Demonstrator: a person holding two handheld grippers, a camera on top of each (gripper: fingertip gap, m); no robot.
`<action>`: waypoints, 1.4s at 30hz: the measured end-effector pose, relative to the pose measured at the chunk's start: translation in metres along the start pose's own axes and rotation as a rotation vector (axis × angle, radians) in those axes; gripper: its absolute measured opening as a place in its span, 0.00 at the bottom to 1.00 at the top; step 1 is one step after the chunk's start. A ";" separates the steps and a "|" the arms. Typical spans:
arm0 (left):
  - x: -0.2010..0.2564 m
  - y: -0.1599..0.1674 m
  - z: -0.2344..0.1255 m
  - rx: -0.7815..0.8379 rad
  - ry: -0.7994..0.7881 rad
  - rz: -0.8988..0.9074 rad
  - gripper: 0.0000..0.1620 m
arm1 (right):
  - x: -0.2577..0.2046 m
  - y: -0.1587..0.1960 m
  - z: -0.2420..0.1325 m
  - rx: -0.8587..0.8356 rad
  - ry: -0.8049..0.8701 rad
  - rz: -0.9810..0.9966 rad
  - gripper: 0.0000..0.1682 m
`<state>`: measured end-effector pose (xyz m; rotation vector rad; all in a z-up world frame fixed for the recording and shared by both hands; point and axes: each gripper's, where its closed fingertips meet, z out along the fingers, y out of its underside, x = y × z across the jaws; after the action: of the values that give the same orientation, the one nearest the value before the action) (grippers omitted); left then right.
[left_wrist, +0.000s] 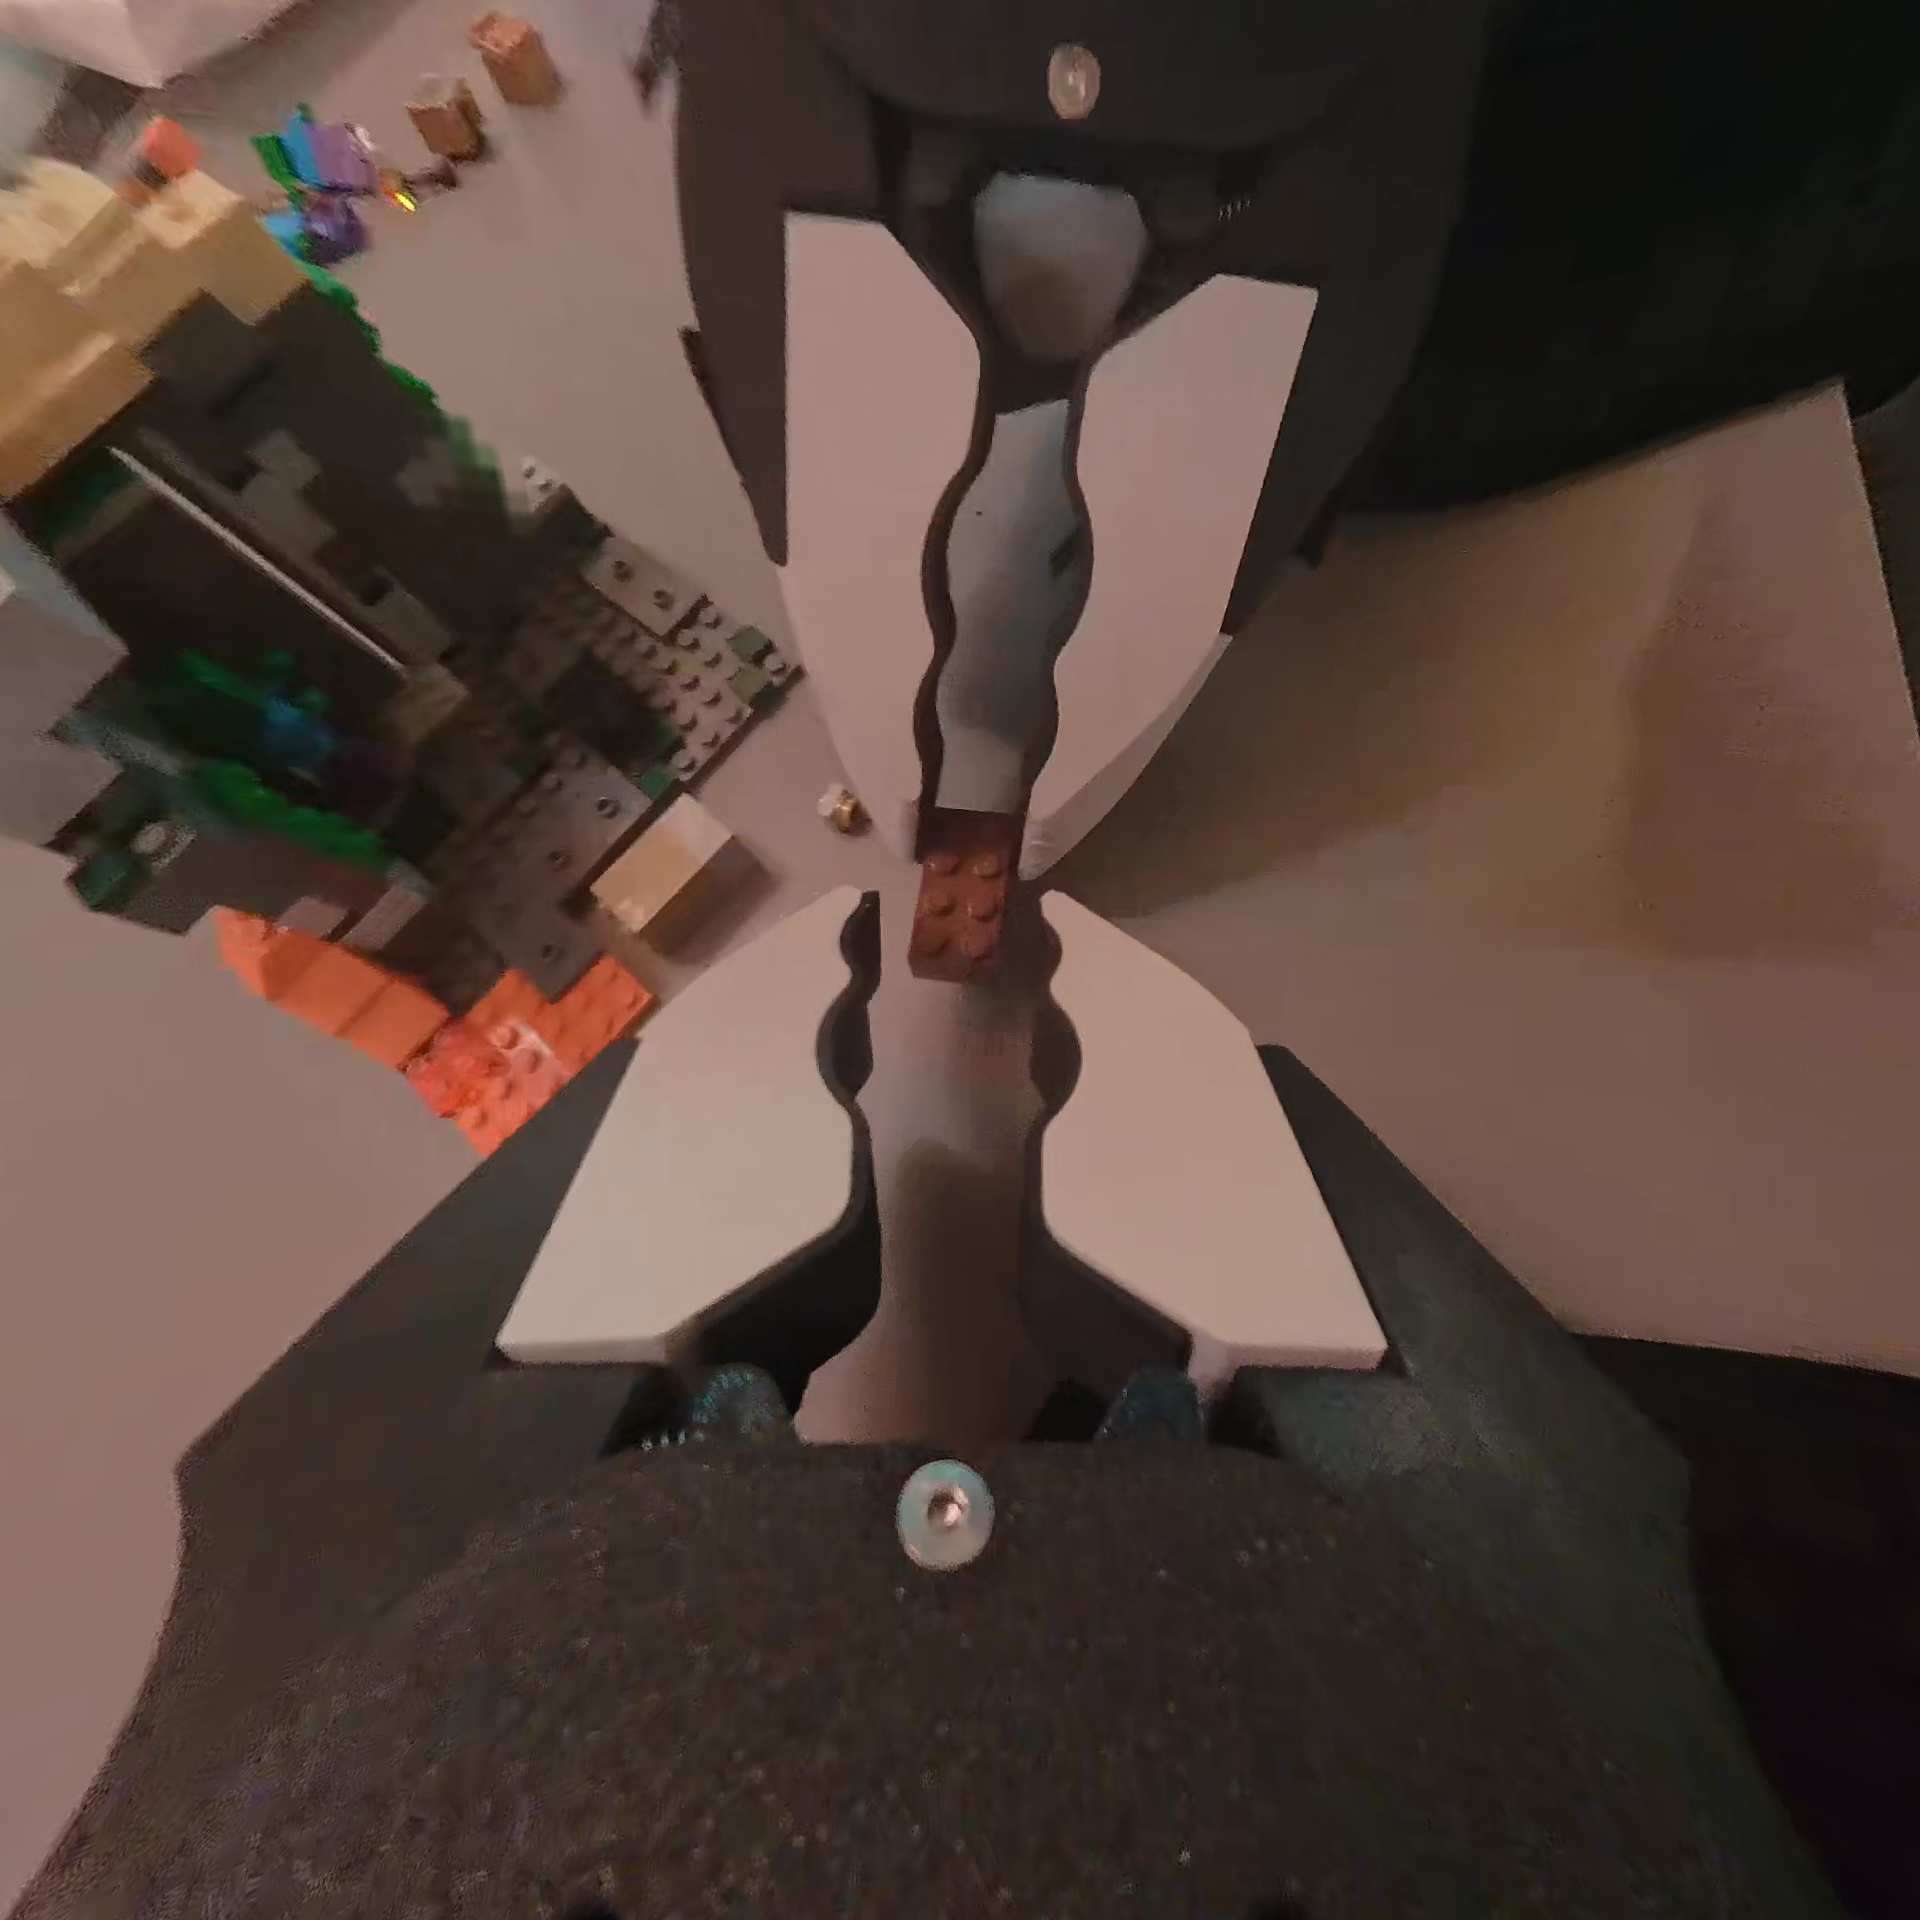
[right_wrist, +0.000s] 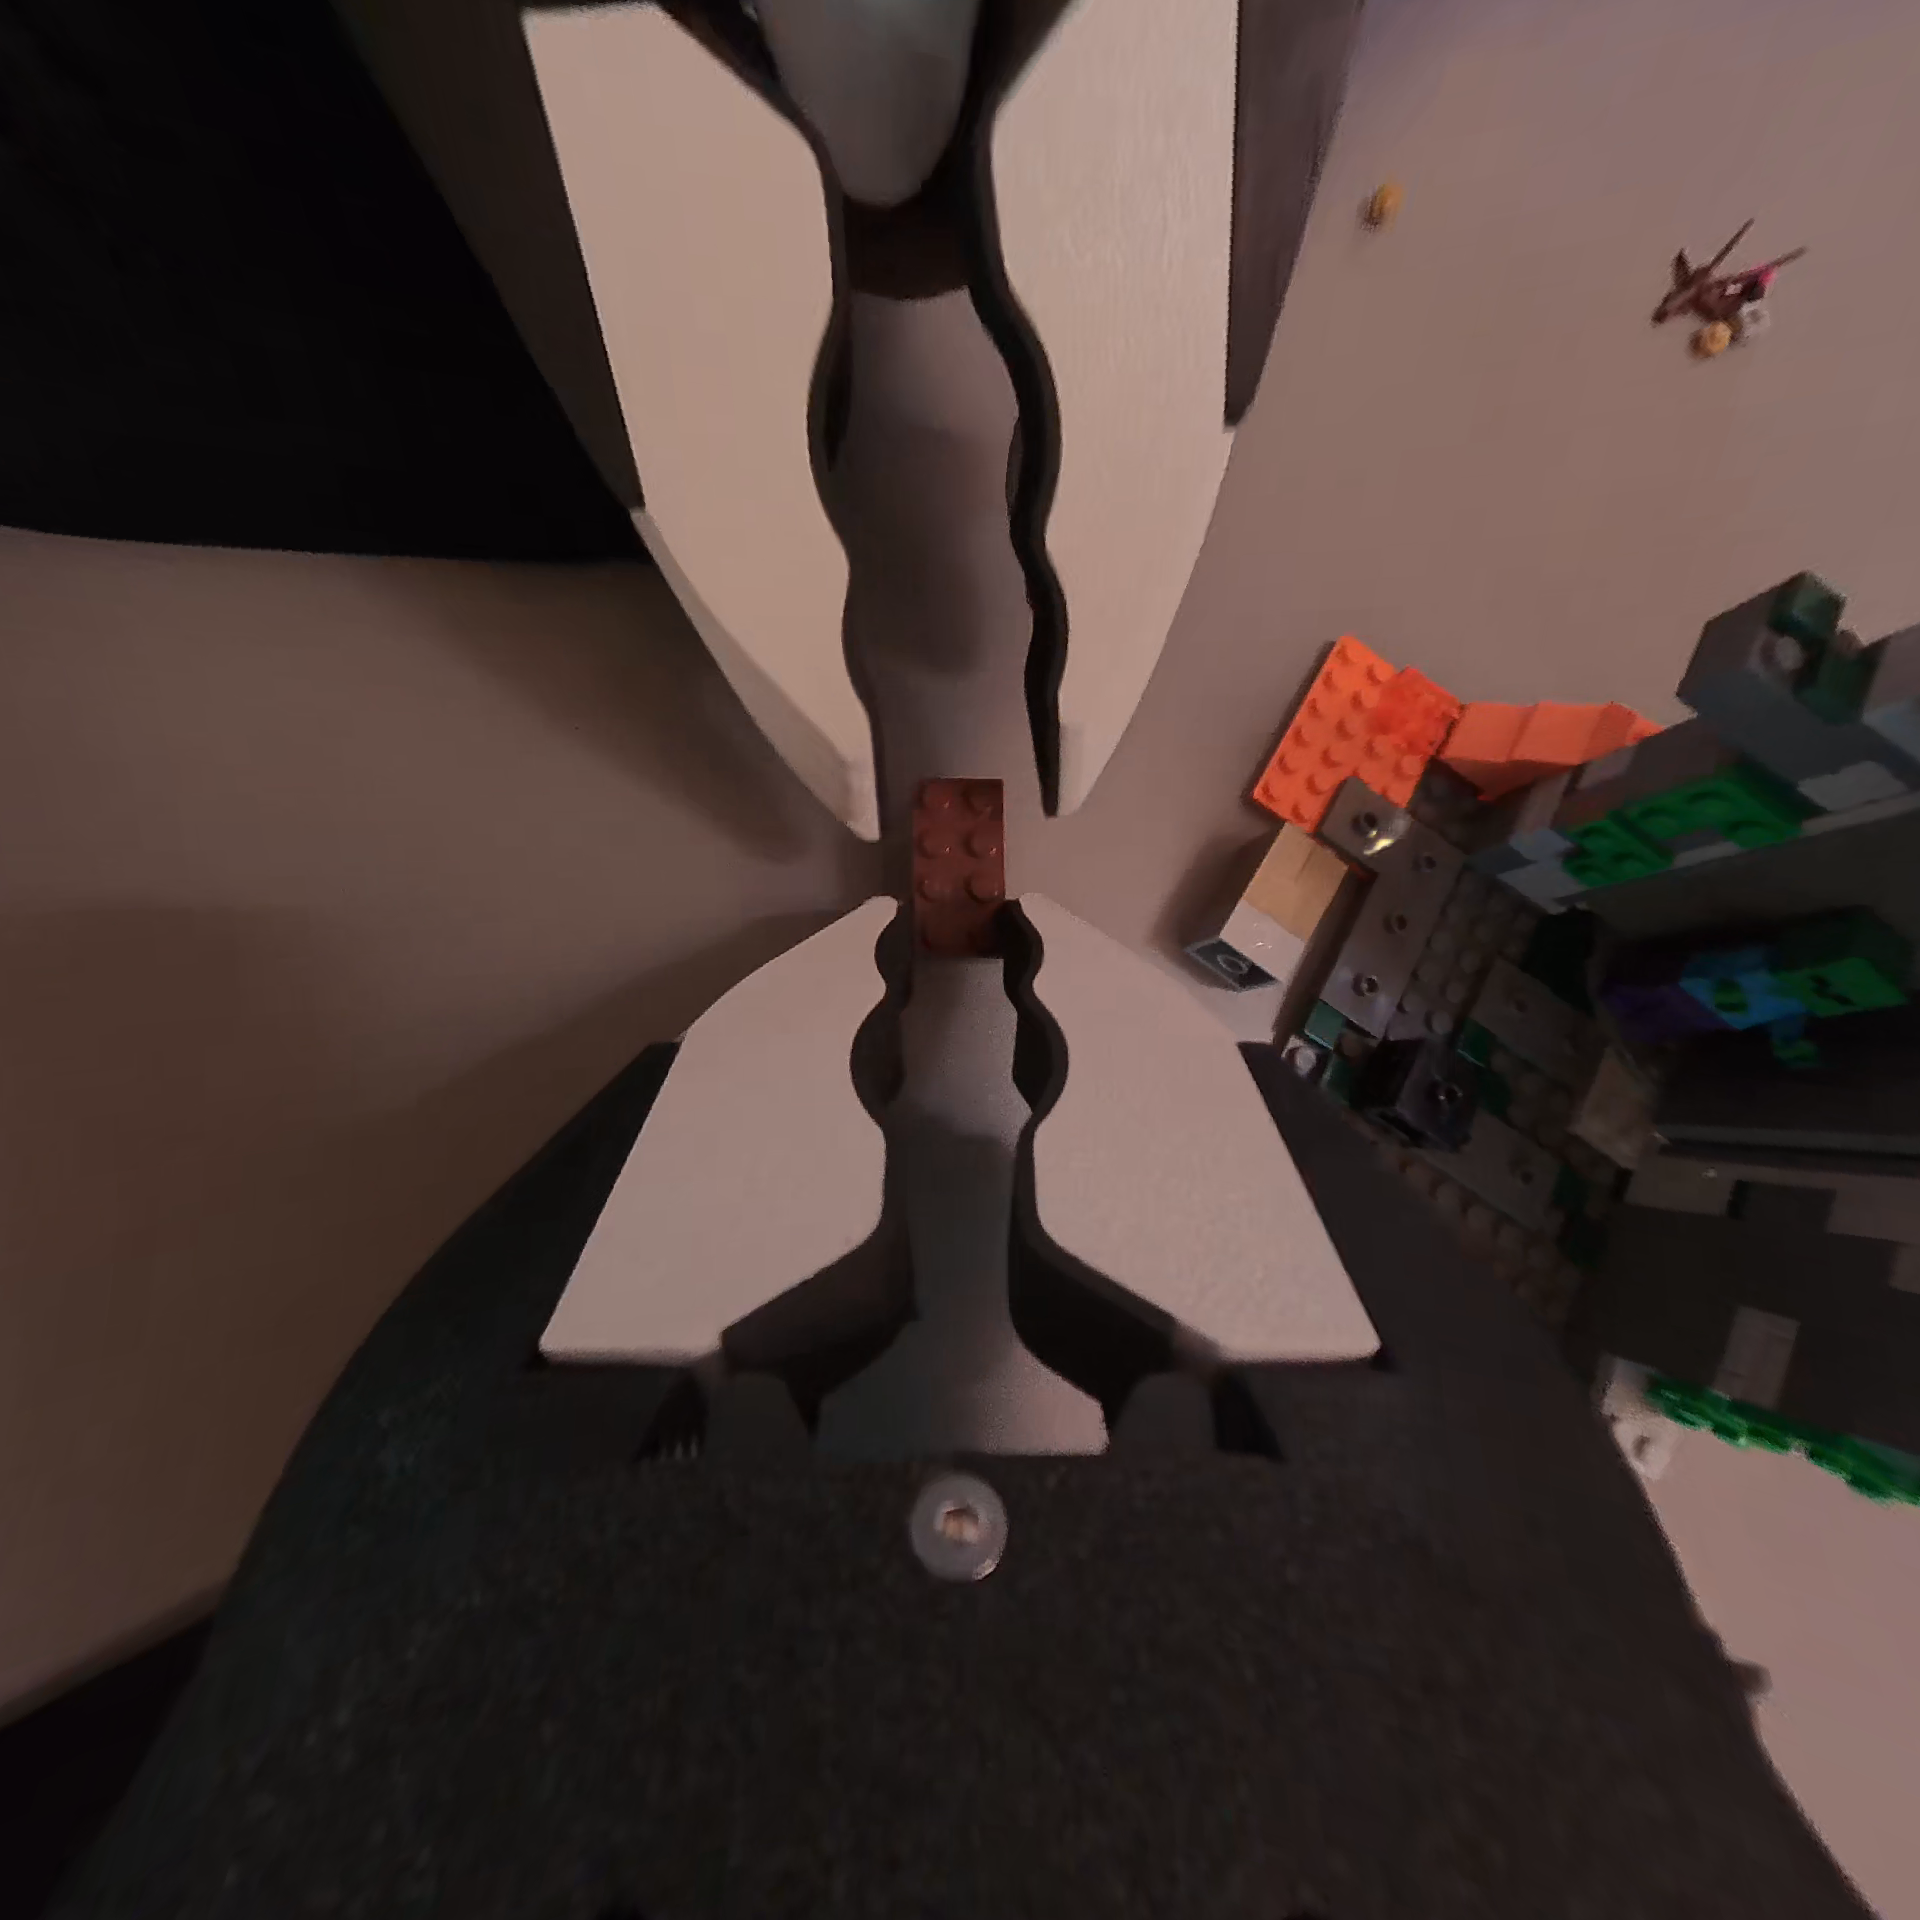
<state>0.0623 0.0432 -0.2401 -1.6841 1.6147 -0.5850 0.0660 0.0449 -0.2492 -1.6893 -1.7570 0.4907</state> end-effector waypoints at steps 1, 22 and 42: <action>0.003 0.002 0.002 -0.032 0.013 0.009 0.16 | -0.001 -0.003 -0.001 0.006 0.008 -0.019 0.10; -0.100 0.184 -0.260 -0.604 -0.606 -0.578 0.11 | 0.025 0.024 -0.029 0.072 0.139 0.148 0.19; -0.051 0.029 -0.114 -0.270 -0.381 -0.145 0.14 | 0.037 0.061 -0.026 -0.116 0.111 0.305 0.12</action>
<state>-0.0477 0.0738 -0.1817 -1.9808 1.3470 -0.1004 0.1305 0.0837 -0.2638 -2.0400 -1.4802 0.4241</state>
